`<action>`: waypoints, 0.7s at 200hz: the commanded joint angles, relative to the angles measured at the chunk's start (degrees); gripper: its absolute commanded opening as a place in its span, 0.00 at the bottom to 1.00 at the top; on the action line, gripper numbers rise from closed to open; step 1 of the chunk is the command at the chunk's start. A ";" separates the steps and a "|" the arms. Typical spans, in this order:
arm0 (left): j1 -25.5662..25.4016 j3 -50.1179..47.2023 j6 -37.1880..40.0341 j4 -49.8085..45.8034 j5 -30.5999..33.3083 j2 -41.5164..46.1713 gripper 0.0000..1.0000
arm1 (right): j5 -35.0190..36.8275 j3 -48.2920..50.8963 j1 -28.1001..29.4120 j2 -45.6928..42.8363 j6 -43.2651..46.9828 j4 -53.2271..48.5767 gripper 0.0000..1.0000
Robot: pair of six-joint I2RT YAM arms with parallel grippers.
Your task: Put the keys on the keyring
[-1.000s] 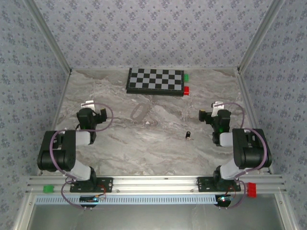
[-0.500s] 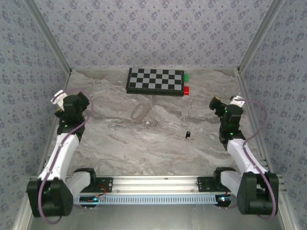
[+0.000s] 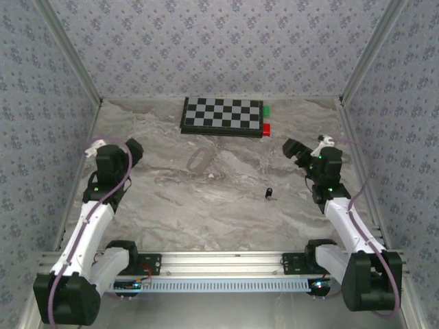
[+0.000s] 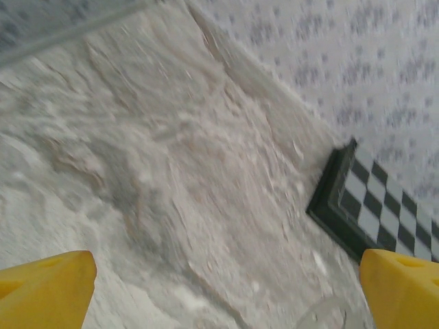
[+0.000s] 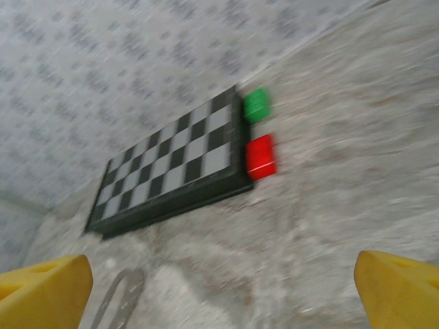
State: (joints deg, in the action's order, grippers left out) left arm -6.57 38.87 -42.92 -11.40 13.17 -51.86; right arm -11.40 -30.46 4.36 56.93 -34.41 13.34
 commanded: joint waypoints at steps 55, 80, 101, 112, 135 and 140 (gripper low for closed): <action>-17.34 5.34 10.11 -4.60 4.51 -15.76 1.00 | 6.44 -6.46 17.85 0.95 10.59 -7.33 1.00; -21.30 6.76 11.96 -6.92 8.21 -21.29 1.00 | 7.83 -3.95 20.48 0.23 11.74 -4.94 0.99; -22.41 7.14 13.54 -6.94 3.05 -24.06 1.00 | 10.05 -2.07 22.05 0.11 12.59 -2.47 1.00; -23.01 6.70 15.10 -5.23 0.16 -24.83 1.00 | 10.76 -1.39 22.04 0.41 12.55 -1.70 1.00; -23.51 6.73 16.20 -2.51 -3.07 -26.80 0.94 | 10.30 -0.49 22.10 0.60 11.88 -0.61 1.00; -23.55 6.92 16.51 -1.90 -4.30 -27.40 0.94 | 10.13 -0.27 22.16 0.70 11.90 -0.36 1.00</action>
State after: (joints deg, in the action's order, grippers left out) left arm -29.65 44.36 -29.61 -15.88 14.13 -77.60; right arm -2.68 -31.79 26.20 57.74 -23.44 10.17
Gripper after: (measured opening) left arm 0.955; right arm 0.996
